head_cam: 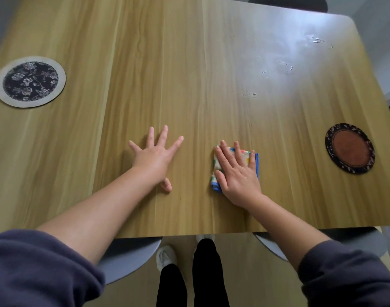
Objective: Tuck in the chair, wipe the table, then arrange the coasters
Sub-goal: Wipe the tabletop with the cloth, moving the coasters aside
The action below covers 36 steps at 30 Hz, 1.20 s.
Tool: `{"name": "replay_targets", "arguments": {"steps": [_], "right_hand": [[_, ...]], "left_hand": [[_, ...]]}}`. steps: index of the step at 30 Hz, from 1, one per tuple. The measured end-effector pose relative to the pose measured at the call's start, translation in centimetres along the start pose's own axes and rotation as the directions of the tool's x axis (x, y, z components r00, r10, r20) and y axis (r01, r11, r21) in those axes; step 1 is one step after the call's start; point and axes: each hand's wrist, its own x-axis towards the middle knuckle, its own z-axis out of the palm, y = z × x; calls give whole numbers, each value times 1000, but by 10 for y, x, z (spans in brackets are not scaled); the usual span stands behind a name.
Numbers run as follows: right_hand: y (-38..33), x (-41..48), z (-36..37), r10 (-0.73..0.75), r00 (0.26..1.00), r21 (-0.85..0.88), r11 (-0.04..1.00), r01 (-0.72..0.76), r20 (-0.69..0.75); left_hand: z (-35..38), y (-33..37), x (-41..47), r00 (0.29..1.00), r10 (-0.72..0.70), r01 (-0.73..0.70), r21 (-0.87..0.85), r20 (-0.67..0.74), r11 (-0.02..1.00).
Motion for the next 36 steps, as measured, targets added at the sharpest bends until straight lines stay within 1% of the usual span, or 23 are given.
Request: {"name": "replay_targets", "arguments": {"steps": [2, 5, 7, 9, 11, 12, 14, 16, 19, 27, 30, 31, 33, 36], "right_hand": [[8, 16, -3, -79, 997, -15, 997, 79, -13], [15, 44, -8, -99, 995, -5, 995, 98, -28], [21, 65, -13, -90, 995, -7, 996, 90, -36], [26, 86, -18, -96, 995, -4, 995, 96, -40], [33, 108, -23, -104, 994, 7, 995, 104, -45], [36, 117, -25, -107, 993, 13, 994, 107, -48], [42, 135, -29, -106, 993, 20, 994, 107, -59], [47, 153, -34, -108, 992, 25, 994, 109, -61], [54, 180, -42, -103, 993, 20, 994, 105, -63], [58, 247, -63, -19, 998, 58, 998, 23, -63], [61, 251, -65, -1, 998, 54, 999, 4, -56], [55, 246, -64, -22, 998, 47, 999, 24, -52], [56, 236, -63, -10, 999, 52, 999, 13, -47], [57, 194, -53, -10, 999, 60, 998, 12, -41]], "left_hand": [[-2, 2, 6, 999, 25, -25, 11, 32, 1000], [-2, 3, 9, 998, 42, -42, 8, 41, 999], [-4, 2, 14, 999, 46, -46, -44, -6, 998], [-12, -1, 23, 994, 34, -45, -97, -106, 994], [-24, -3, 38, 984, -3, -16, -107, -179, 994], [-31, -4, 46, 981, -27, 4, -119, -193, 993], [-44, -3, 64, 981, -75, 46, -160, -177, 986], [-53, -1, 77, 985, -116, 89, -201, -125, 976], [-58, 2, 86, 986, -148, 127, -241, -72, 962], [-59, 5, 87, 982, -181, 159, -284, -52, 946], [-60, 6, 90, 983, -175, 152, -306, -50, 940], [-56, 4, 83, 980, -191, 165, -330, -49, 930], [-57, 5, 86, 982, -186, 161, -343, -41, 925], [-57, 6, 84, 982, -187, 164, -344, -33, 924]]}}
